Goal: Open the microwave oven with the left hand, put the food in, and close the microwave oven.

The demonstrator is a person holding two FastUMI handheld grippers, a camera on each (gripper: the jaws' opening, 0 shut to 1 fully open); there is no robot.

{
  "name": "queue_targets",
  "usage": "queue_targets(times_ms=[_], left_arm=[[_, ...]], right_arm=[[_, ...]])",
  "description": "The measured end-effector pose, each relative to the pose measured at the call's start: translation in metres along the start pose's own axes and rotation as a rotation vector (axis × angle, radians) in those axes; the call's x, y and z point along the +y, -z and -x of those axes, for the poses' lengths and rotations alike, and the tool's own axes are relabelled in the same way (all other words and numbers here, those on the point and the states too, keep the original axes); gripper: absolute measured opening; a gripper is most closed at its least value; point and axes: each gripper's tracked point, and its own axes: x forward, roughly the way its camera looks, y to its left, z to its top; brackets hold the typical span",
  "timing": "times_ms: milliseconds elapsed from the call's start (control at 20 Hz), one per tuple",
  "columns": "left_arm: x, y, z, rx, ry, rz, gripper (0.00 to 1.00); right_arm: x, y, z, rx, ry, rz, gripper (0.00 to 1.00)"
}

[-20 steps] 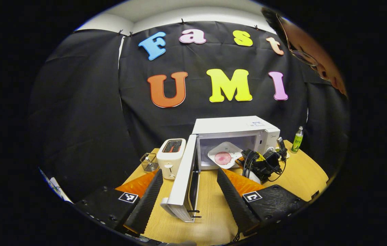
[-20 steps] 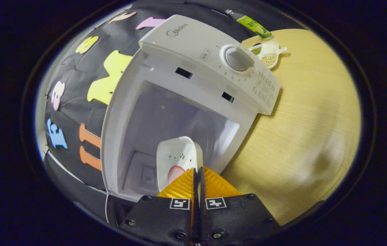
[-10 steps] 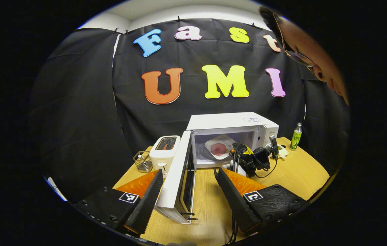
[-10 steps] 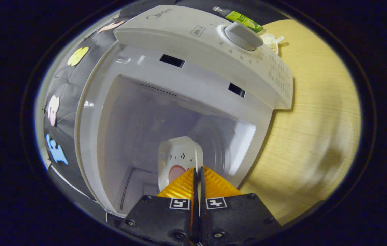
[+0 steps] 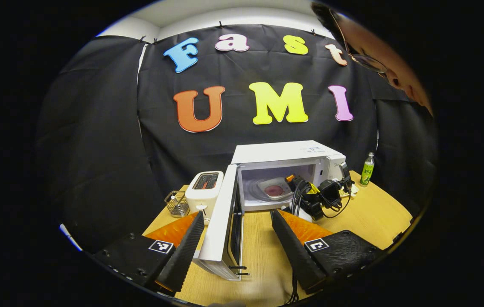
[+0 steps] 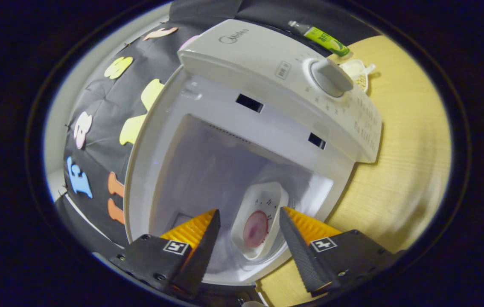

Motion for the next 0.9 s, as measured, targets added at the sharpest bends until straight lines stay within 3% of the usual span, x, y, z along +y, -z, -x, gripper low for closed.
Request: queue_targets(times_ms=[50,100,150,600,650,700,750,800,850,900], left_arm=[[0.000,-0.004,0.001,-0.007,0.003,-0.002,0.95],[0.002,-0.008,0.002,-0.015,-0.002,-0.006,0.96],[0.004,-0.014,0.005,-0.029,-0.008,-0.012,0.95],[0.019,-0.053,0.022,-0.117,-0.001,0.002,0.95],[0.022,-0.052,0.023,-0.117,-0.001,0.010,0.96],[0.026,-0.054,0.024,-0.121,-0.003,0.015,0.95],[0.029,-0.055,0.026,-0.126,-0.006,0.016,0.95],[0.032,-0.055,0.026,-0.130,-0.009,0.017,0.95],[0.035,-0.054,0.027,-0.130,-0.015,0.017,0.95],[0.039,-0.053,0.028,-0.134,-0.019,0.017,0.95]], right_arm=[[0.002,-0.002,0.006,0.008,0.006,0.029,0.96],[0.002,-0.007,0.014,0.009,0.013,0.071,0.85],[0.004,-0.014,0.021,0.004,0.014,0.127,0.97],[0.040,-0.104,0.115,0.017,0.004,0.546,0.99],[0.040,-0.114,0.130,0.020,0.001,0.590,0.88],[0.043,-0.126,0.143,0.016,-0.004,0.639,1.00],[0.045,-0.138,0.156,0.012,-0.006,0.692,0.89],[0.046,-0.150,0.168,0.007,-0.003,0.739,0.91],[0.045,-0.161,0.180,0.005,0.001,0.774,1.00],[0.045,-0.170,0.191,0.014,0.005,0.796,1.00]])
